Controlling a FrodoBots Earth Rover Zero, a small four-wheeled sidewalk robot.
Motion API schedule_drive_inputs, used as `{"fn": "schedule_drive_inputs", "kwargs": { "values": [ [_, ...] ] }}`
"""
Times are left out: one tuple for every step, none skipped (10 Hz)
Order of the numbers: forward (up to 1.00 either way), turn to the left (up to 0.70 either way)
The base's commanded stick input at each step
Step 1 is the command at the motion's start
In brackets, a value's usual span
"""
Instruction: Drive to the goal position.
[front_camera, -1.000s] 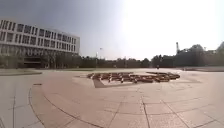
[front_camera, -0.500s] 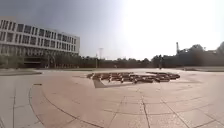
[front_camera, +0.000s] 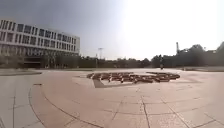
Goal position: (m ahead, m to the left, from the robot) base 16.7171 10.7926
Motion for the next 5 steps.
{"fn": "schedule_drive_inputs", "kwargs": {
  "values": [
    [0.04,0.0],
    [0.05,0.0],
    [0.04,0.0],
    [0.05,0.0],
    [0.05,0.0]
  ]
}}
